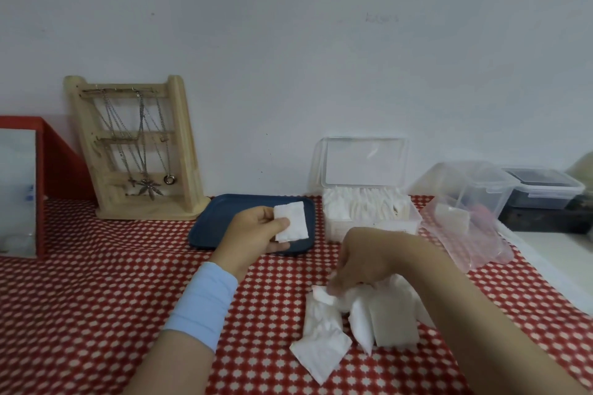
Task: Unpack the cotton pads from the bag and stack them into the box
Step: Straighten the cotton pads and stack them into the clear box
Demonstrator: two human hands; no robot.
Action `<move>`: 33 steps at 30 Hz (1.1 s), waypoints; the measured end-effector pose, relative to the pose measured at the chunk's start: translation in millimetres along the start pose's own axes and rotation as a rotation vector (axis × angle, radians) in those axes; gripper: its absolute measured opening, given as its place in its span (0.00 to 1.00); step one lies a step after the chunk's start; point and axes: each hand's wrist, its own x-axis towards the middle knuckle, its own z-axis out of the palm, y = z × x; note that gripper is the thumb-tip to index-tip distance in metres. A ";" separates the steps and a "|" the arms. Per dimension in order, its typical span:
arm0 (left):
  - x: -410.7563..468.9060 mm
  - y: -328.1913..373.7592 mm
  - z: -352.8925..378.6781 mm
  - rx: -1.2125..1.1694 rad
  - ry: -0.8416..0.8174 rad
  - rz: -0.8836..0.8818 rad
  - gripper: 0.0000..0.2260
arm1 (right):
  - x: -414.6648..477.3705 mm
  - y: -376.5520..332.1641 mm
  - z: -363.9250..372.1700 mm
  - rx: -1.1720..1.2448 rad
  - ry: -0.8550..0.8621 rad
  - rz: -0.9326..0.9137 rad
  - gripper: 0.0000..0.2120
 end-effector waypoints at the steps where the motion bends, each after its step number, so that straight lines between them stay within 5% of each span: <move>1: -0.1 0.2 0.6 0.001 -0.005 0.000 0.04 | -1.0 0.2 -1.0 0.028 0.007 -0.045 0.17; 9: -5.6 0.4 13.9 0.134 -0.114 0.025 0.05 | 3.9 11.6 -12.0 0.567 0.377 -0.270 0.01; 13: -10.8 2.9 18.4 -0.106 -0.216 -0.074 0.08 | 12.7 12.8 -6.3 0.522 0.488 -0.265 0.05; 23: -14.8 6.8 22.9 -0.060 -0.243 -0.105 0.09 | 7.5 5.6 -9.1 0.402 0.590 -0.399 0.14; 28: -13.7 6.1 19.7 -0.099 -0.192 -0.162 0.09 | 7.0 10.1 -13.6 0.577 0.526 -0.462 0.18; 33: -18.1 11.2 19.0 -0.106 -0.348 -0.177 0.11 | 8.1 7.8 -9.0 0.462 0.584 -0.459 0.16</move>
